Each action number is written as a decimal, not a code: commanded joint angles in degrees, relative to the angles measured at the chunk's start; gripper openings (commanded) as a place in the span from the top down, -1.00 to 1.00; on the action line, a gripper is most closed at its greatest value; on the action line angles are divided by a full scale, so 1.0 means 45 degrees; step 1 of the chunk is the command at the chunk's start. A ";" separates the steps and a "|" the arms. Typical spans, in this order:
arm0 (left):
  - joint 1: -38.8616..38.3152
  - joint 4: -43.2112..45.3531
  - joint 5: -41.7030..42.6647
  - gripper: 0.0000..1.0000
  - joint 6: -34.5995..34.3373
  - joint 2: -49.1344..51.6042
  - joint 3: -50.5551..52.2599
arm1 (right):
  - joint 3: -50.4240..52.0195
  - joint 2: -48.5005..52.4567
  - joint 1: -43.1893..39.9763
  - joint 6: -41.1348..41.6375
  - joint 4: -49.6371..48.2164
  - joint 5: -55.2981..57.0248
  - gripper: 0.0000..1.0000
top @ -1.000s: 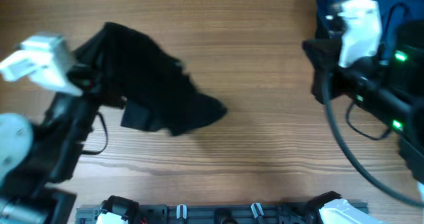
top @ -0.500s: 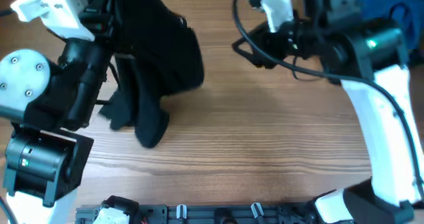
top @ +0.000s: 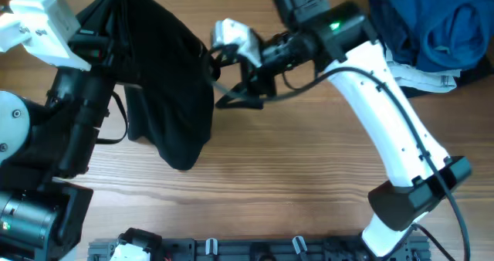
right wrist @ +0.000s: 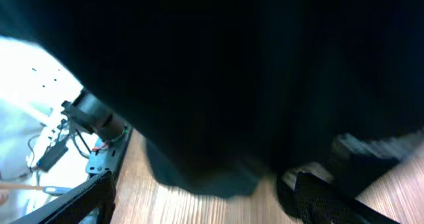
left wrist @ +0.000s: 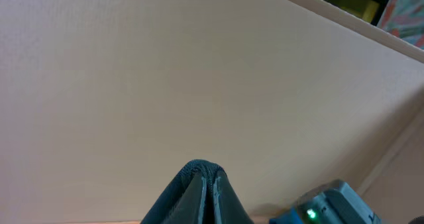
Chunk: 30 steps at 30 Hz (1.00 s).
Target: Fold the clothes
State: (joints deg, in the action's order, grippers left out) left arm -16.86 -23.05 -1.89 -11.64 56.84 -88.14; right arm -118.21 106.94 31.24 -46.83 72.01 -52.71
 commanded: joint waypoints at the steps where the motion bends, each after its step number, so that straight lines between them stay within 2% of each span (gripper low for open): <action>1: 0.0053 0.0107 -0.0131 0.92 0.0199 -0.0044 -0.0350 | 0.0136 0.0233 0.0515 -0.0044 -0.0486 -0.0631 -0.75; 4: 0.0053 -0.0049 -0.0141 0.92 0.0199 -0.0044 -0.0350 | 0.0136 0.0287 0.0593 0.1433 -0.1365 -0.0578 -0.64; 6: 0.0053 -0.0228 -0.0194 0.92 0.0204 -0.0034 -0.0350 | 0.0136 0.0287 0.0593 0.2715 -0.1982 -0.0024 -0.38; 7: 0.0053 -0.0296 -0.0228 0.92 0.0204 -0.0019 -0.0350 | 0.0136 0.0287 0.0593 0.3619 -0.2322 0.0554 0.10; 9: 0.0053 -0.0369 -0.0277 0.92 0.0199 0.0024 -0.0350 | 0.0136 0.0287 0.0593 0.4954 -0.2652 0.1535 0.88; 11: 0.0058 -0.0423 -0.0656 0.92 0.0204 0.0155 -0.0350 | 0.0126 0.0262 0.0588 0.6130 -0.2715 0.3031 0.92; 15: 0.0058 -0.0214 -0.2370 0.92 0.0209 0.0850 -0.0350 | -0.0165 -0.0607 0.0345 0.6785 -0.2555 0.5843 0.91; 23: 0.0053 -0.1268 -0.2545 0.92 0.0253 0.1758 -0.0345 | -0.0185 -0.3434 -0.1671 0.6620 -0.2448 0.6105 0.91; 27: 0.0053 0.0238 -0.2545 0.92 0.0248 0.1753 -0.0345 | -0.0185 -0.3740 -0.2021 0.6081 -0.3599 0.6203 0.91; 29: 0.0053 0.0563 -0.2341 0.92 0.0238 0.1729 -0.0345 | -0.0180 -0.3628 -0.2021 0.6377 -0.3274 0.6076 0.92; 30: 0.0053 0.0486 -0.2336 0.92 0.0243 0.1734 -0.0350 | -0.0165 -0.3376 -0.2021 0.6649 -0.2744 0.5882 0.60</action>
State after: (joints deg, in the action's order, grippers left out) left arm -16.86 -21.52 -12.21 -11.25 65.21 -88.14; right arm -118.34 90.41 22.31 -18.24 56.95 -25.54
